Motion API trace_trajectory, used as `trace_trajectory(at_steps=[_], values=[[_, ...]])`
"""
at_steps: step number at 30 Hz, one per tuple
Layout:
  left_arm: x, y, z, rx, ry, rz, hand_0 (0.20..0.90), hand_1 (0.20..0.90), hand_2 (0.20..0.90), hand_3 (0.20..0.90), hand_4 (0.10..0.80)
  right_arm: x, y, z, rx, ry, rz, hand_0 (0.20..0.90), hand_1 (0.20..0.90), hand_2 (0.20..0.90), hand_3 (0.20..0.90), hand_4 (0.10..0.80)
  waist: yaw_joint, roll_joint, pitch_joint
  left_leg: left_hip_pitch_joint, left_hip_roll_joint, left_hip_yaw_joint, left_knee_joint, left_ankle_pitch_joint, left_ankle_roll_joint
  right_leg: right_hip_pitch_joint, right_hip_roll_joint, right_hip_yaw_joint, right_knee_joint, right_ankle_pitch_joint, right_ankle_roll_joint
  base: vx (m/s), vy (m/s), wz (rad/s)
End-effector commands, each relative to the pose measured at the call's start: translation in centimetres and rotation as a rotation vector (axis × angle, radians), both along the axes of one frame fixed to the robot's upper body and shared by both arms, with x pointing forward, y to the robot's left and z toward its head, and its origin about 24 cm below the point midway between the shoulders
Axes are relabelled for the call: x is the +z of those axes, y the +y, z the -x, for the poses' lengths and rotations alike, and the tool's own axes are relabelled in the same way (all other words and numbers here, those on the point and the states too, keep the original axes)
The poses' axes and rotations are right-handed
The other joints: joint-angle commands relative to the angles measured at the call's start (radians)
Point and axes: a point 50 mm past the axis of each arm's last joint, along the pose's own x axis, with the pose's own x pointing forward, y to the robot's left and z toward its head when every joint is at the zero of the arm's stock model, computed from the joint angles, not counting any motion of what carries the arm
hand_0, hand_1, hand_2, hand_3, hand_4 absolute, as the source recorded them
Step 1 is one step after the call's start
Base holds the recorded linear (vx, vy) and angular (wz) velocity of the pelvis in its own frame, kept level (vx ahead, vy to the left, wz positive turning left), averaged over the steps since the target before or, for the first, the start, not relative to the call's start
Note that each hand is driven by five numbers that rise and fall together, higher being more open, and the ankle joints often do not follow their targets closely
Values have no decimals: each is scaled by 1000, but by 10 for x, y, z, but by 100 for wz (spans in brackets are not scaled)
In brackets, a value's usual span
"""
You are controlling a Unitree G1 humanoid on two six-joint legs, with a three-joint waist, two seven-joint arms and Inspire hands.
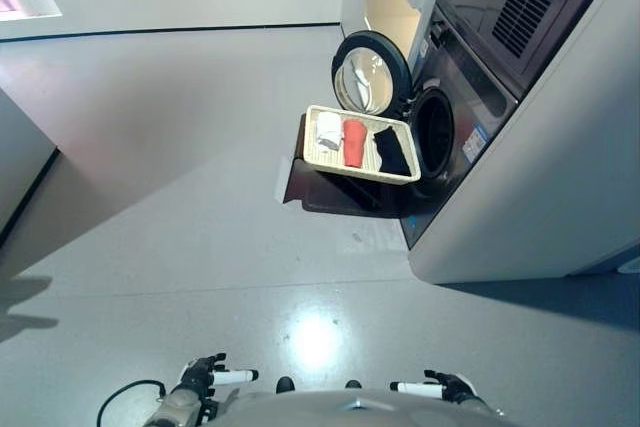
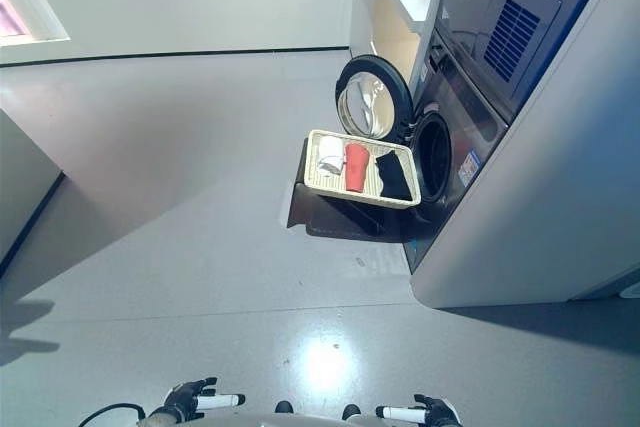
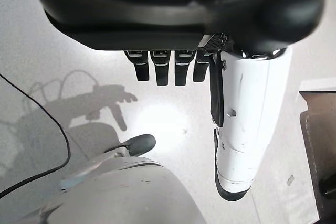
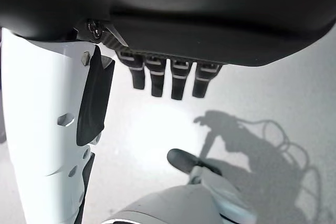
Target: Pick up the clothes and place them into the washing machine
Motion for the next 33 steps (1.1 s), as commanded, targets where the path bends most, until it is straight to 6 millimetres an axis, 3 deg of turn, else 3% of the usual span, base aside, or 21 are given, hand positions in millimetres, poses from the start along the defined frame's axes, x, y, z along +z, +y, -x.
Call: trace_trajectory(at_steps=[1, 7, 16, 25, 33], values=[[5, 0, -26, -31, -56, 5, 900, 900, 900, 900, 800, 5, -13, -7, 28, -3, 40, 900, 900, 900, 900, 800, 4, -14, -20, -4, 23, -4, -8, 23, -90, -21, -36, 43, -1, 56, 75, 3, 13, -7], [2, 2, -13, -30, 16, -4, 900, 900, 900, 900, 800, 3, -12, -1, 35, 32, 28, 900, 900, 900, 900, 800, 0, -11, -20, -4, 21, 4, -8, 18, -89, -27, -38, 50, 1, 58, 77, 18, 21, -6], [0, 7, -2, -60, 71, -43, 900, 900, 900, 900, 800, 4, -9, -10, 50, 16, 18, 900, 900, 900, 900, 800, 2, -15, -26, 2, 17, 15, -8, 10, -83, -27, -40, 62, 4, 60, 81, 12, 15, -3], [4, 5, -18, -73, -5, -60, 900, 900, 900, 900, 800, 3, -5, -11, 59, 5, 22, 900, 900, 900, 900, 800, 10, -23, -28, 11, 13, 13, -8, 1, -79, -18, -45, 63, 5, 56, 84, 14, 15, -4], [4, 6, -16, -28, -12, -59, 900, 900, 900, 900, 800, 7, -9, -21, -1, -65, 30, 900, 900, 900, 900, 800, 5, -18, -10, -1, 1, 13, -8, 0, -65, -40, -53, 75, 21, 56, 88, -7, 24, 0]])
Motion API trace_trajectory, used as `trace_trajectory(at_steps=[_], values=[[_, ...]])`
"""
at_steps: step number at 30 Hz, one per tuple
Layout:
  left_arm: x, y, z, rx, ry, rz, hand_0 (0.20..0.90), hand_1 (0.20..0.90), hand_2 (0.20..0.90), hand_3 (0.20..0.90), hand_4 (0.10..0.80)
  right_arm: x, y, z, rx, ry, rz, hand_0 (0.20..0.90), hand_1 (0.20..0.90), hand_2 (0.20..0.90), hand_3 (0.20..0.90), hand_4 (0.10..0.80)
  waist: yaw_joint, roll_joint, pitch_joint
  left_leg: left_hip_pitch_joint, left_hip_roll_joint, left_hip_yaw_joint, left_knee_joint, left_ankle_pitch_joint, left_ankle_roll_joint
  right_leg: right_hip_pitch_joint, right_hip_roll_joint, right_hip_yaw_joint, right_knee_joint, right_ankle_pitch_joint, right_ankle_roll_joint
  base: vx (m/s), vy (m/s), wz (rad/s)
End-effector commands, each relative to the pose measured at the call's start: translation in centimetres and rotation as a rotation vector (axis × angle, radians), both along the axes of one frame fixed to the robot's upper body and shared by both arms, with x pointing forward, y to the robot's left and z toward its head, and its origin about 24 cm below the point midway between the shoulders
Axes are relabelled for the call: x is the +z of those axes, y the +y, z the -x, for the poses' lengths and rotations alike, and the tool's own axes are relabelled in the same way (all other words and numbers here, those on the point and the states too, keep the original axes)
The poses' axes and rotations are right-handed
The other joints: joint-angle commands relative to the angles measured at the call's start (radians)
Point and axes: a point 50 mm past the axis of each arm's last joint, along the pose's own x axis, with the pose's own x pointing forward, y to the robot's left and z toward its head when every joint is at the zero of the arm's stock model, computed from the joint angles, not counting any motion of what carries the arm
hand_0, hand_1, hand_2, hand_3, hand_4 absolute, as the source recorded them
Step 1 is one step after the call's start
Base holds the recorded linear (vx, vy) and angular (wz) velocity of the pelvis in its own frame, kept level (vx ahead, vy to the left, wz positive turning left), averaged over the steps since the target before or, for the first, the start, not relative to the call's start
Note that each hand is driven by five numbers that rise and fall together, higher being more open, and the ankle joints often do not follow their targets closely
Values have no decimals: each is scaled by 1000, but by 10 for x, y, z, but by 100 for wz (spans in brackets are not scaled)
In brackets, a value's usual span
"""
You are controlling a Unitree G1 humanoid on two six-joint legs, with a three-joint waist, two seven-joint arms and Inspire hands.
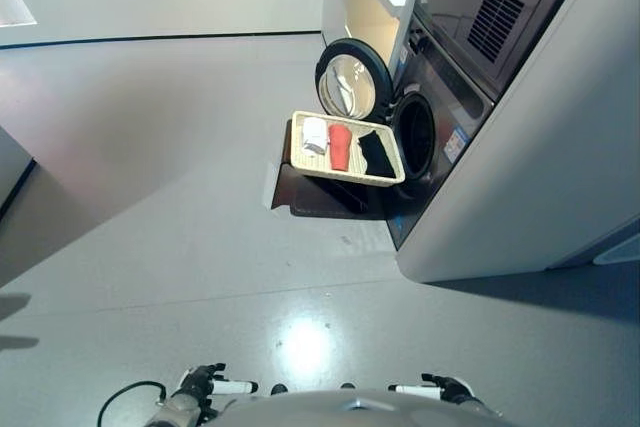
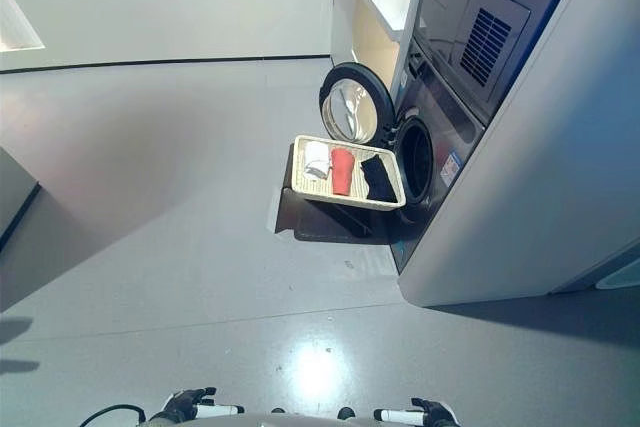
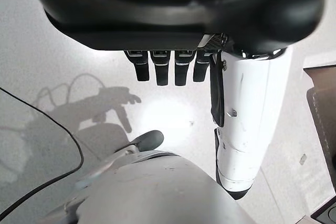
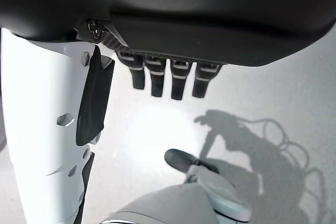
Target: Pick up the clothes and place them into the washing machine
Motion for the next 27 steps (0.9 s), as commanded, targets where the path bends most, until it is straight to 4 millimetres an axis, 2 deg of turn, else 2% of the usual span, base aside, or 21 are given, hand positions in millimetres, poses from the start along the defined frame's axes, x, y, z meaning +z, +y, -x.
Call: trace_trajectory(at_steps=[1, 6, 9, 10, 11, 12, 15, 16, 18, 21, 23, 24, 25, 26, 27], values=[[6, 5, -26, 17, -78, -34, 900, 900, 900, 900, 800, 9, -11, -28, -7, -111, 54, 900, 900, 900, 900, 800, 5, 6, 18, -11, 0, -23, -7, 12, -71, -34, -55, 37, 29, 48, 82, -47, 74, -1], [9, 7, -35, 52, -115, -30, 900, 900, 900, 900, 800, 14, -15, -41, -13, -153, 72, 900, 900, 900, 900, 800, 8, 21, 48, -50, -14, -17, 8, 12, -49, -116, -65, 46, 146, 22, 92, -35, 98, -15], [10, 13, -34, 62, -107, -42, 900, 900, 900, 900, 800, 14, -18, -39, -57, -153, 62, 900, 900, 900, 900, 800, 7, 32, 64, -42, -26, -21, 24, -8, -27, -166, -70, 30, 319, -1, 96, 66, 139, -6], [11, 14, -34, 66, -106, -47, 900, 900, 900, 900, 800, 15, -19, -39, -70, -156, 57, 900, 900, 900, 900, 800, -1, 37, 76, -33, -30, -30, 32, -14, -19, -194, -69, 32, 403, 19, 96, 111, 145, -5], [11, 16, -34, 67, -106, -52, 900, 900, 900, 900, 800, 15, -20, -39, -78, -156, 56, 900, 900, 900, 900, 800, -9, 43, 86, -21, -26, -38, 30, -16, -14, -225, -63, 33, 469, 31, 95, 233, 137, -1], [12, 20, -34, 58, -100, -65, 900, 900, 900, 900, 800, 13, -21, -33, -115, -143, 43, 900, 900, 900, 900, 800, -32, 51, 98, 7, -19, -64, 18, -21, -20, -288, -29, 51, 508, 46, 87, 191, 77, -2], [13, 23, -36, 48, -103, -76, 900, 900, 900, 900, 800, 12, -25, -25, -145, -124, 51, 900, 900, 900, 900, 800, -53, 50, 99, 45, -22, -90, 10, -46, -28, -320, -20, 49, 414, 38, 75, 283, -12, 31], [14, 23, -38, 41, -110, -79, 900, 900, 900, 900, 800, 12, -27, -23, -155, -119, 57, 900, 900, 900, 900, 800, -61, 49, 100, 61, -23, -102, 10, -60, -33, -327, -34, 42, 367, 58, 77, 376, -88, 55], [15, 23, -41, 40, -119, -85, 900, 900, 900, 900, 800, 13, -30, -21, -164, -114, 66, 900, 900, 900, 900, 800, -82, 37, 102, 106, -29, -129, 7, -98, -45, -390, -81, 44, 215, 140, 97, 441, -121, 41], [16, 25, -44, 22, -124, -98, 900, 900, 900, 900, 800, 13, -32, -17, -180, -107, 70, 900, 900, 900, 900, 800, -129, 53, 117, 205, 4, -170, -7, -152, -68, -456, -97, 35, 45, 230, 130, 470, -114, 44], [15, 23, -41, 19, -115, -91, 900, 900, 900, 900, 800, 11, -31, -12, -171, -90, 67, 900, 900, 900, 900, 800, -139, 53, 109, 258, 12, -188, -7, -178, -78, -489, -105, -32, 31, 250, 140, 438, -176, 19], [14, 21, -39, 22, -111, -85, 900, 900, 900, 900, 800, 11, -31, -8, -168, -79, 69, 900, 900, 900, 900, 800, -148, 53, 102, 276, 22, -195, -7, -188, -85, -479, -102, -44, 41, 260, 137, 458, -223, 8], [13, 20, -38, 21, -108, -80, 900, 900, 900, 900, 800, 10, -30, -4, -168, -69, 65, 900, 900, 900, 900, 800, -161, 52, 87, 292, 37, -205, -7, -188, -91, -470, -86, -19, 43, 268, 128, 637, -353, 29], [12, 16, -37, 25, -107, -69, 900, 900, 900, 900, 800, 8, -29, 2, -170, -54, 56, 900, 900, 900, 900, 800, -174, 61, 57, 304, 86, -215, 23, -143, -111, -453, -46, 38, 66, 279, 109, 516, -290, 46], [12, 16, -37, 25, -106, -68, 900, 900, 900, 900, 800, 8, -29, 2, -170, -53, 56, 900, 900, 900, 900, 800, -174, 64, 57, 305, 89, -214, 22, -143, -112, -453, -44, 37, 67, 279, 108, 618, -409, 109]])
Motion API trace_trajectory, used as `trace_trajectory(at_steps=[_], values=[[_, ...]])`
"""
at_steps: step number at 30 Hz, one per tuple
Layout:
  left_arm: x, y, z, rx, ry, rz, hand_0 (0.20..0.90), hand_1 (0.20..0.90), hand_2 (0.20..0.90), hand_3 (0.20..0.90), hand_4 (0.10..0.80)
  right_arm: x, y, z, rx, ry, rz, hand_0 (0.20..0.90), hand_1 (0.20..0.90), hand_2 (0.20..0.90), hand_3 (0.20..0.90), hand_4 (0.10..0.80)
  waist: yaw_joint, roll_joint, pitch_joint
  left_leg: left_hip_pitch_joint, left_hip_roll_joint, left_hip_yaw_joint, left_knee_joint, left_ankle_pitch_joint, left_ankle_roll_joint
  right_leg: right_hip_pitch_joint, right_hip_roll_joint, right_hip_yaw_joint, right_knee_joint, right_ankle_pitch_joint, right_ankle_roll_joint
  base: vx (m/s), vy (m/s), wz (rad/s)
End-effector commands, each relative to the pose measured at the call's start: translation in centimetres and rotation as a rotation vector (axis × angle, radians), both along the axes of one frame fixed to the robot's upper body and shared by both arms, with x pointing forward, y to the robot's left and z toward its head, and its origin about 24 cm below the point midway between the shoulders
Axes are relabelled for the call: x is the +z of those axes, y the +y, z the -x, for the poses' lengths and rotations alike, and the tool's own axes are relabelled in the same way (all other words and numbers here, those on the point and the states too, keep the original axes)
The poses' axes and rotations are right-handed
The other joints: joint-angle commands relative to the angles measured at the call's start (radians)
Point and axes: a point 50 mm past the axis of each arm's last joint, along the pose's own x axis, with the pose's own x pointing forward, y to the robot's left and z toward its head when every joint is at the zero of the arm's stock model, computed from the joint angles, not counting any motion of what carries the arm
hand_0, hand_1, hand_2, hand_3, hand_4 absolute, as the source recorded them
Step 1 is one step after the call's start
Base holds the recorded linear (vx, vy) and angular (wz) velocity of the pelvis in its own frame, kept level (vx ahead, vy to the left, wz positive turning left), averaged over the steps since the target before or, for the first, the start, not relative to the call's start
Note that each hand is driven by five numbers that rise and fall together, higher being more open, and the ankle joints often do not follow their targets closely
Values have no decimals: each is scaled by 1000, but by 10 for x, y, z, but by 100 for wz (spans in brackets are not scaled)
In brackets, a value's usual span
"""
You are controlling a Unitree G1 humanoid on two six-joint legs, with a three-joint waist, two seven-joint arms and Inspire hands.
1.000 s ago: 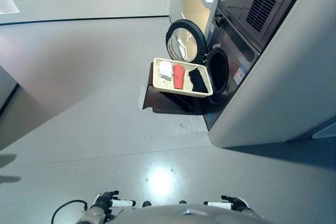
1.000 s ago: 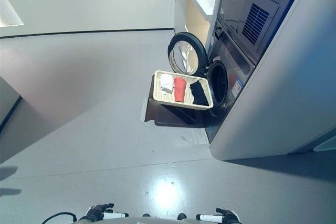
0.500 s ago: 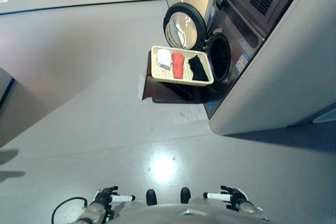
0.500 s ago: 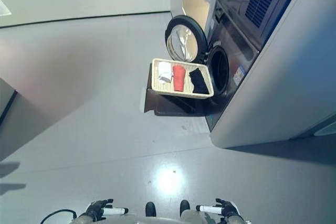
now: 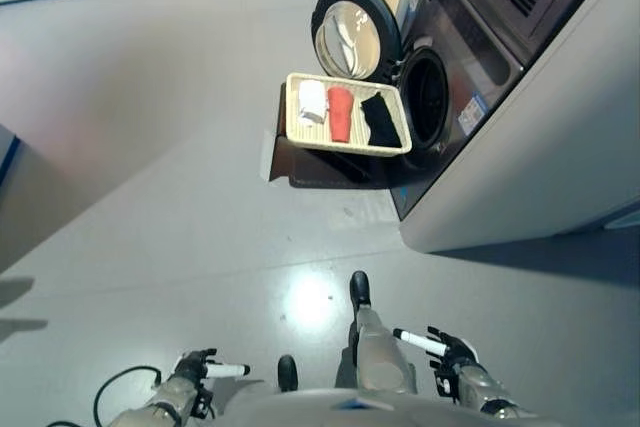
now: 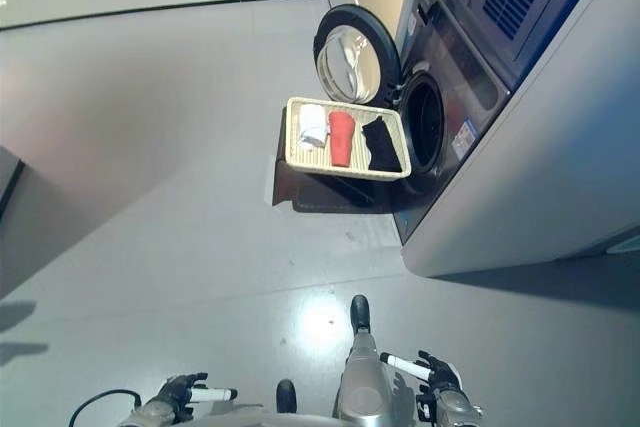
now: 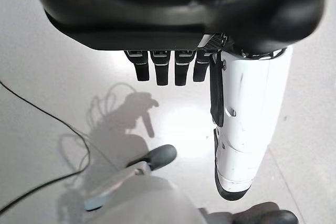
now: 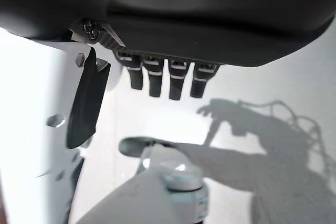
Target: Pick up the clothes and place them into the washing machine
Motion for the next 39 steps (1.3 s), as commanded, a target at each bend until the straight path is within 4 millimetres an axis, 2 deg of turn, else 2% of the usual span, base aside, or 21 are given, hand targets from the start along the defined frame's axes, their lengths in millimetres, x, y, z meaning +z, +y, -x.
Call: trace_trajectory(at_steps=[1, 3, 4, 6, 9, 13, 14, 15, 16, 19, 22, 25, 26, 27, 28, 29, 31, 32, 36, 38, 39], values=[[9, 2, -33, -15, -123, -10, 900, 900, 900, 900, 800, 0, -19, 27, 46, 108, 53, 900, 900, 900, 900, 800, -8, 48, -34, 193, 102, -18, 163, 89, -132, -38, 130, 51, -36, 175, -51, 423, -343, 112], [10, -7, -42, -12, -158, 23, 900, 900, 900, 900, 800, 2, -20, 20, 60, 84, 57, 900, 900, 900, 900, 800, 7, 33, -36, 100, 102, -15, 415, 232, -145, 35, 150, 44, -36, 130, -102, 479, -441, 52], [12, -8, -48, -20, -177, 28, 900, 900, 900, 900, 800, 3, -22, 17, 54, 70, 64, 900, 900, 900, 900, 800, 17, 9, -28, 29, 80, -12, 536, 259, -140, 76, 143, 50, -47, 111, -118, 361, -390, -34], [15, -10, -57, -17, -209, 28, 900, 900, 900, 900, 800, 7, -23, 2, 57, 24, 70, 900, 900, 900, 900, 800, 51, -37, 2, -77, 47, 5, 750, 294, -126, 154, 137, 72, -63, 75, -151, 317, -383, -45], [16, -7, -59, 4, -222, 18, 900, 900, 900, 900, 800, 10, -24, -10, 67, -4, 80, 900, 900, 900, 900, 800, 85, -57, 21, -172, 74, 78, 804, 275, -118, 209, 143, 80, -62, 39, -165, 285, -229, -38], [11, 2, -38, 47, -166, -12, 900, 900, 900, 900, 800, 16, -25, -27, 66, -62, 95, 900, 900, 900, 900, 800, 170, -70, 40, -405, 54, 136, 650, 237, -105, 322, 152, 134, -73, -19, -156, 448, -24, 5], [7, 4, -24, 73, -128, -19, 900, 900, 900, 900, 800, 18, -22, -34, 78, -90, 90, 900, 900, 900, 900, 800, 203, -40, 33, -444, 44, 106, 414, 275, -111, 370, 178, 170, -89, -45, -138, 359, 81, -9], [7, 4, -24, 73, -128, -19, 900, 900, 900, 900, 800, 18, -23, -34, 78, -89, 90, 900, 900, 900, 900, 800, 205, -44, 40, -428, 40, 112, 402, 277, -110, 381, 172, 173, -92, -47, -137, 755, 156, -55], [4, 4, -10, 92, -87, -22, 900, 900, 900, 900, 800, 17, -21, -34, 88, -92, 94, 900, 900, 900, 900, 800, 238, -11, 23, -440, 39, 71, 135, 345, -126, 444, 201, 214, -113, -81, -129, 419, 71, -84], [0, 1, 3, 79, -38, -18, 900, 900, 900, 900, 800, 14, -17, -29, 111, -71, 89, 900, 900, 900, 900, 800, 263, 1, 6, -460, 42, 83, 11, 383, -154, 531, 196, 275, -117, -143, -125, 583, 115, -84], [0, 3, 5, 49, -22, -24, 900, 900, 900, 900, 800, 10, -13, -22, 127, -40, 78, 900, 900, 900, 900, 800, 266, 7, -25, -418, 47, 97, 6, 399, -148, 553, 183, 293, -103, -180, -125, 384, 152, -79], [3, 8, -1, 52, -46, -30, 900, 900, 900, 900, 800, 6, -11, -10, 97, -4, 62, 900, 900, 900, 900, 800, 270, -16, -68, -381, 24, 105, 22, 377, -128, 565, 143, 304, -34, -206, -94, 459, 214, -111], [5, 14, -5, 58, -60, -50, 900, 900, 900, 900, 800, 4, -10, -4, 70, 11, 50, 900, 900, 900, 900, 800, 270, -39, -75, -343, -7, 123, 49, 331, -94, 526, 101, 289, 143, -103, -41, 225, 87, -72], [5, 14, -5, 58, -60, -50, 900, 900, 900, 900, 800, 4, -10, -4, 69, 11, 50, 900, 900, 900, 900, 800, 273, -36, -77, -347, -3, 124, 50, 331, -94, 522, 105, 292, 142, -99, -42, 292, 126, -38], [7, 17, -10, 51, -76, -58, 900, 900, 900, 900, 800, 4, -12, -4, 60, 13, 51, 900, 900, 900, 900, 800, 267, -35, -69, -328, -7, 133, 61, 308, -78, 474, 100, 289, 257, -18, -20, 202, 159, -16], [12, 23, -21, 34, -108, -80, 900, 900, 900, 900, 800, 6, -13, -8, 55, -2, 57, 900, 900, 900, 900, 800, 246, -7, -35, -276, 6, 125, 70, 278, -54, 377, 136, 262, 452, 65, 1, 276, 237, -17], [13, 25, -25, 22, -115, -91, 900, 900, 900, 900, 800, 7, -14, -11, 52, -13, 60, 900, 900, 900, 900, 800, 233, 5, -18, -247, 8, 126, 69, 267, -46, 339, 137, 227, 526, 57, 0, 217, 207, -5], [15, 26, -30, -1, -129, -103, 900, 900, 900, 900, 800, 9, -17, -14, 47, -24, 79, 900, 900, 900, 900, 800, 217, 44, -8, -191, 22, 120, 52, 248, -38, 243, 131, 142, 567, 12, -31, 257, 169, 4], [18, 22, -41, -13, -172, -96, 900, 900, 900, 900, 800, 12, -18, -23, 77, -51, 107, 900, 900, 900, 900, 800, 191, 46, -1, -119, 6, 92, 20, 221, -50, 185, 75, -7, 369, -90, -57, 240, 28, 3], [17, 13, -47, -43, -188, -70, 900, 900, 900, 900, 800, 16, -19, -34, 94, -72, 124, 900, 900, 900, 900, 800, 181, 21, -5, -79, -15, 79, -4, 188, -71, 176, 46, -58, 81, -30, -43, 298, -128, 11], [17, 13, -47, -43, -189, -70, 900, 900, 900, 900, 800, 16, -19, -35, 94, -72, 124, 900, 900, 900, 900, 800, 180, 23, -1, -74, -13, 77, -4, 186, -72, 184, 49, -60, 74, -28, -43, 224, -104, 15]])
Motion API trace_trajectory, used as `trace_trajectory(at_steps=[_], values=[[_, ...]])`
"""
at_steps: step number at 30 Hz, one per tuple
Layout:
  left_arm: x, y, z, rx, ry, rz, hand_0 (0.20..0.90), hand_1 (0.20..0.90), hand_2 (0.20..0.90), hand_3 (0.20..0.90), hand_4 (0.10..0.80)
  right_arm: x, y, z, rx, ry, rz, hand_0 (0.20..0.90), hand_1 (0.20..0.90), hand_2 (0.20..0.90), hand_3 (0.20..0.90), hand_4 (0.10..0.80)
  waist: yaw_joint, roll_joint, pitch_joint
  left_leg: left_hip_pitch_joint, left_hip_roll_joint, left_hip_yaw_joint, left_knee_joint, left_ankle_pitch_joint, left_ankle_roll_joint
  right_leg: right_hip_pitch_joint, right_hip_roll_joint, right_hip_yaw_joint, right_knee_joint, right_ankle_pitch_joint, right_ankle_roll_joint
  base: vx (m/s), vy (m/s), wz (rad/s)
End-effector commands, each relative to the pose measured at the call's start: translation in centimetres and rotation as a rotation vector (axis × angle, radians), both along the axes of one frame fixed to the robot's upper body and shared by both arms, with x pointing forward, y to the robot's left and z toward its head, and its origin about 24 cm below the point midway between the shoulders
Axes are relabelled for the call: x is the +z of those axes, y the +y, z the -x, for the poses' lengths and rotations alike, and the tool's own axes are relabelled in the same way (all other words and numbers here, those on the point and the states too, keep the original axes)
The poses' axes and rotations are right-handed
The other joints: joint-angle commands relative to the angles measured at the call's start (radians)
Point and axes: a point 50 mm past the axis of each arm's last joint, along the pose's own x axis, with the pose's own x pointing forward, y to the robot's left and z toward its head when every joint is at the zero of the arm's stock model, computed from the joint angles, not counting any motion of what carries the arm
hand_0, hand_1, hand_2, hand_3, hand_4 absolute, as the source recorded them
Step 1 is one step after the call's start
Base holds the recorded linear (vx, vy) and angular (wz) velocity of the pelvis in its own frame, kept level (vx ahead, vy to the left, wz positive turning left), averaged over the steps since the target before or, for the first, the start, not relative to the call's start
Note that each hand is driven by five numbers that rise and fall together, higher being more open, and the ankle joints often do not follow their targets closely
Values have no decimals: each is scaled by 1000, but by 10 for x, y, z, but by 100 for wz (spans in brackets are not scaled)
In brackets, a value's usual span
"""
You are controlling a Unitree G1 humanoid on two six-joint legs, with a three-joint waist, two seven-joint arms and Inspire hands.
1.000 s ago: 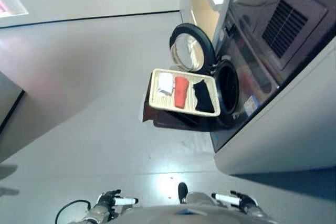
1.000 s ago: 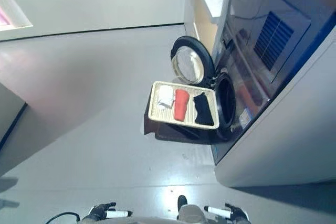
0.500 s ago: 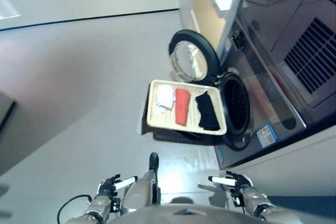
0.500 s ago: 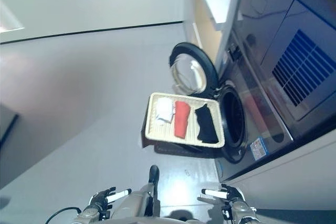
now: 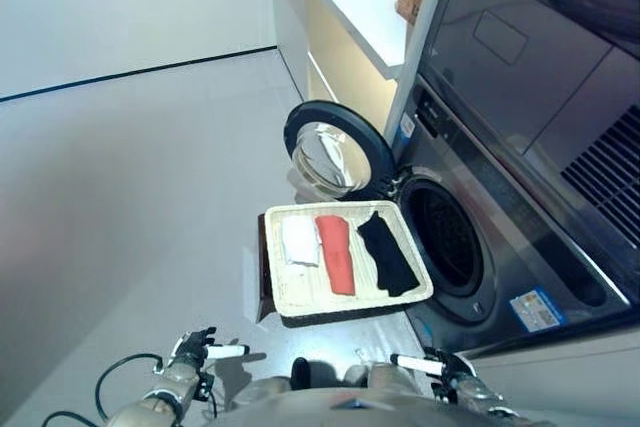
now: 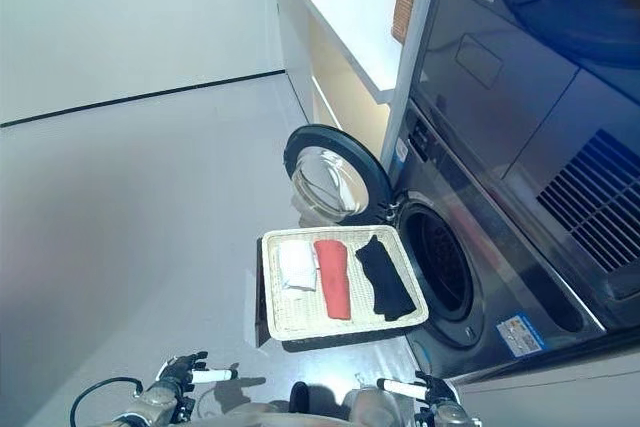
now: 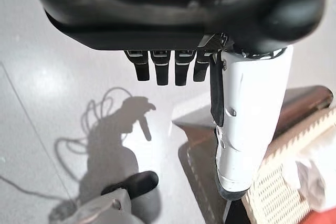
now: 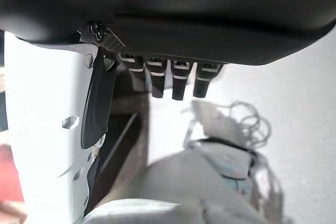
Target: Pick up the clothes and place them into the washing machine
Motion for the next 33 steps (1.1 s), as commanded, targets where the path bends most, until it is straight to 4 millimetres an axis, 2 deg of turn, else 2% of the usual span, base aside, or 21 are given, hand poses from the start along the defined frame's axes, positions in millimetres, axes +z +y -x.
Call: trace_trajectory(at_steps=[1, 4, 9, 10, 11, 12, 17, 19, 20, 21, 22, 23, 24, 25, 27, 28, 29, 32, 33], values=[[2, 5, -3, -123, 9, -59, 900, 900, 900, 900, 800, 16, -26, -25, 8, -82, 116, 900, 900, 900, 900, 800, 2, -41, -21, 9, 24, 16, -2, 12, -142, 83, -2, 22, -201, 257, 13, 94, -53, 46], [-2, -5, 5, -135, 28, -28, 900, 900, 900, 900, 800, 27, -34, -43, -9, -157, 161, 900, 900, 900, 900, 800, 15, -47, -46, -14, 27, 18, -2, -2, -154, 109, -16, -30, -238, 261, 19, 81, -59, 57], [-6, -11, 12, -146, 52, -23, 900, 900, 900, 900, 800, 41, -40, -68, 28, -234, 213, 900, 900, 900, 900, 800, 21, -41, -49, -35, 34, 3, -2, 5, -171, 133, -7, -50, -290, 266, 12, 59, -47, 23], [-6, -11, 12, -146, 52, -23, 900, 900, 900, 900, 800, 41, -40, -68, 28, -234, 213, 900, 900, 900, 900, 800, 21, -41, -49, -35, 34, 3, -2, 5, -171, 133, -7, -50, -290, 266, 12, 22, -52, 8], [-5, -10, 11, -126, 36, -21, 900, 900, 900, 900, 800, 50, -43, -82, 36, -281, 238, 900, 900, 900, 900, 800, 28, -38, -40, -51, 37, -3, -2, 9, -180, 128, -5, -52, -293, 262, 9, -14, -55, 9], [-4, -10, 8, -109, 23, -20, 900, 900, 900, 900, 800, 54, -45, -87, 42, -296, 252, 900, 900, 900, 900, 800, 30, -36, -36, -62, 40, -5, -2, 12, -183, 122, -4, -52, -293, 260, 7, -22, -74, 4], [-2, -7, 2, -41, -17, -19, 900, 900, 900, 900, 800, 64, -46, -102, 71, -332, 295, 900, 900, 900, 900, 800, 37, -27, -13, -90, 56, -7, -2, 33, -202, 115, 1, -59, -304, 251, -5, -18, -54, 15], [6, -10, -21, -25, -102, -12, 900, 900, 900, 900, 800, 77, -46, -120, 99, -391, 342, 900, 900, 900, 900, 800, 36, -42, 68, -237, 33, 7, 242, -6, -236, 85, -21, -59, -288, 252, -24, -287, -105, 30], [10, -13, -33, -3, -155, -3, 900, 900, 900, 900, 800, 83, -46, -129, 104, -419, 364, 900, 900, 900, 900, 800, 53, -41, 102, -294, 13, -43, 304, 19, -251, 69, -16, -57, -284, 258, -30, -273, -115, 58], [14, -22, -46, 26, -214, 23, 900, 900, 900, 900, 800, 97, -44, -148, 95, -476, 379, 900, 900, 900, 900, 800, 74, -45, 116, -360, 21, -133, 233, 38, -238, 32, -11, -52, -302, 274, -23, -149, -75, 69], [15, -22, -46, 26, -214, 24, 900, 900, 900, 900, 800, 97, -44, -148, 95, -477, 379, 900, 900, 900, 900, 800, 73, -45, 114, -361, 21, -134, 228, 41, -238, 30, -11, -53, -302, 274, -23, -20, -11, 46], [14, -28, -47, 20, -218, 42, 900, 900, 900, 900, 800, 100, -44, -152, 95, -482, 388, 900, 900, 900, 900, 800, 69, -41, 103, -369, 50, -136, 153, 67, -226, 18, -5, -48, -324, 280, -10, 82, 30, 0], [13, -32, -47, 3, -207, 53, 900, 900, 900, 900, 800, 100, -43, -154, 104, -476, 388, 900, 900, 900, 900, 800, 67, -38, 84, -343, 84, -112, 80, 73, -218, 10, 3, -35, -336, 277, -4, 80, 61, -13], [13, -35, -49, -27, -213, 55, 900, 900, 900, 900, 800, 102, -39, -158, 132, -480, 403, 900, 900, 900, 900, 800, 67, -41, 82, -352, 94, -96, 62, 88, -215, -9, 1, -26, -346, 287, -1, 6, 141, -29], [19, -43, -61, -122, -256, 35, 900, 900, 900, 900, 800, 115, -32, -176, 173, -513, 453, 900, 900, 900, 900, 800, 73, -48, 85, -406, 65, -60, 84, 81, -202, -78, -24, 6, -339, 300, -3, -21, 185, -41], [19, -43, -61, -122, -256, 34, 900, 900, 900, 900, 800, 115, -32, -176, 173, -513, 453, 900, 900, 900, 900, 800, 76, -49, 83, -409, 65, -57, 86, 80, -201, -82, -25, 9, -338, 300, -3, 25, 207, -82], [23, -40, -66, -125, -289, 17, 900, 900, 900, 900, 800, 127, -31, -189, 206, -540, 501, 900, 900, 900, 900, 800, 91, -51, 92, -428, 47, -33, 115, 61, -181, -113, -42, 33, -312, 298, -4, 14, 186, -85], [29, -28, -72, -88, -327, -28, 900, 900, 900, 900, 800, 152, -36, -209, 222, -589, 597, 900, 900, 900, 900, 800, 109, -44, 121, -447, 33, -3, 127, 53, -163, -166, -56, 53, -250, 295, -1, -11, 164, -59], [29, -28, -72, -88, -328, -28, 900, 900, 900, 900, 800, 153, -36, -209, 222, -590, 598, 900, 900, 900, 900, 800, 110, -45, 121, -448, 33, -2, 128, 52, -163, -169, -56, 55, -248, 295, -1, -37, 98, -48]])
